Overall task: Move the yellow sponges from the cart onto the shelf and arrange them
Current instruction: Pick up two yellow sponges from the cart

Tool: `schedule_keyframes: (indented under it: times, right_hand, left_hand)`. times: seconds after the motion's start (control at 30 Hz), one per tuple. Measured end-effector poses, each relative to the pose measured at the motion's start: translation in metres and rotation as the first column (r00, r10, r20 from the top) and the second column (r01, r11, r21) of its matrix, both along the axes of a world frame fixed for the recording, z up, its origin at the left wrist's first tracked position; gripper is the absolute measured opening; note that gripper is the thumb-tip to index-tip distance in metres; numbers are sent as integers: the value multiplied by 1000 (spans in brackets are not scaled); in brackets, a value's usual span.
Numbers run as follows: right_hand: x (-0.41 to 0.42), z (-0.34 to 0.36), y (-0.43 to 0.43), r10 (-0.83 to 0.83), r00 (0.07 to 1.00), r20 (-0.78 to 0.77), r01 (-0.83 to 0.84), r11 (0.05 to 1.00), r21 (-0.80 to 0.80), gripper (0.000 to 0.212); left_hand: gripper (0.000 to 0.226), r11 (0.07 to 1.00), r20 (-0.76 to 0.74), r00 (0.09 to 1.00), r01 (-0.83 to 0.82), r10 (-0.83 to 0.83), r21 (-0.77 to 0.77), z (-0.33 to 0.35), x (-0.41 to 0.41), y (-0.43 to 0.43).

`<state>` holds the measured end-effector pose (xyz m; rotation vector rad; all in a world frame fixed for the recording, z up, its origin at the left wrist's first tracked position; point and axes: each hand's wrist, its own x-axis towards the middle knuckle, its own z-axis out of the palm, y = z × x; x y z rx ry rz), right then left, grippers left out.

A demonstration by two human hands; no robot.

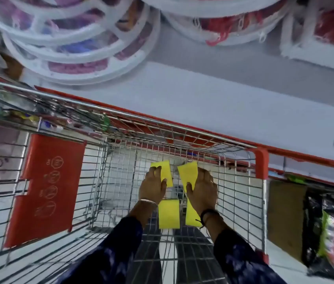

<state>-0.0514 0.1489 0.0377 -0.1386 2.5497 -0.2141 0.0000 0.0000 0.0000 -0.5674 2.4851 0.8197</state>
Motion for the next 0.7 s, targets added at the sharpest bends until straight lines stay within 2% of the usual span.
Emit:
schedule_keyframes:
  times: [0.1,0.23,0.33,0.5,0.7]
  right_hand:
    - [-6,-25,3,-21,999,50,19,998,56,81]
    - [-7,-54,3,-76,993,85,67,993,99,99]
    - [-9,-63,0,-95,993,75,89,992,84,102]
    - [-9,-54,-3,-141,986,89,135,988,70,96]
    - [-7,3,-6,-200,977,77,201,979,-11,95]
  left_hand:
    - [74,988,148,978,-140,147,-57,-20,-9,0]
    - [98,955,250,925,-298,285,11,-40,-23,7]
    - [99,959,248,929,-284,276,-4,-46,-31,12]
    - [91,962,216,939,-274,269,-6,-40,-30,9]
    - [92,981,152,969,-196,195,-8,13,-21,2]
